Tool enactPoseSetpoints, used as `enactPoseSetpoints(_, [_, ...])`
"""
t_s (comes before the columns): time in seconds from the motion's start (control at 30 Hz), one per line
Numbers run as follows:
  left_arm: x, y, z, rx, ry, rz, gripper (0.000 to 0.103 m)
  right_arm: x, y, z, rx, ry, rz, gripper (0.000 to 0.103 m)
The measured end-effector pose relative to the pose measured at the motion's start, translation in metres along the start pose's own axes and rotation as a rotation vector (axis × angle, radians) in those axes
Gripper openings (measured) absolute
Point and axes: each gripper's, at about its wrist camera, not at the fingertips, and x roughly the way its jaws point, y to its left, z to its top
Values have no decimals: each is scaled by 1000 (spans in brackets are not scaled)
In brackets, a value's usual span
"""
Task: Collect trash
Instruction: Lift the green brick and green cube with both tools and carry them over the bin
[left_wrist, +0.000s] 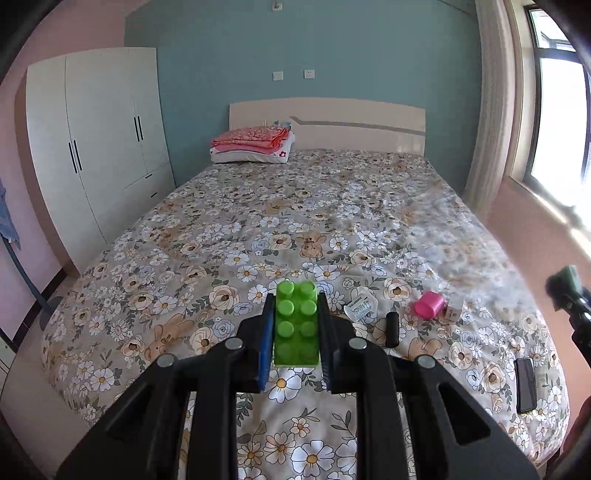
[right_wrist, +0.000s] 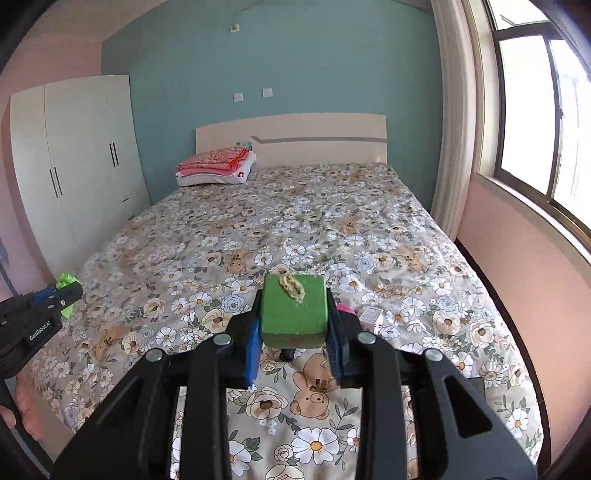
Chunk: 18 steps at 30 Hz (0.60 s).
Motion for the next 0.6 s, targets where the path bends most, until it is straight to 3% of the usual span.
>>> enactPoseSetpoints(0.1, [-60, 3, 14, 27, -70, 36, 24, -59, 4, 18, -42, -66, -24, 31])
enactPoseSetpoints(0.37, [-192, 18, 19, 40, -197, 23, 24, -192, -1, 37, -67, -158, 22, 31])
enactPoseSetpoints(0.6, [-255, 39, -6, 40, -257, 0, 24, -275, -10, 16, -116, -203, 45, 31])
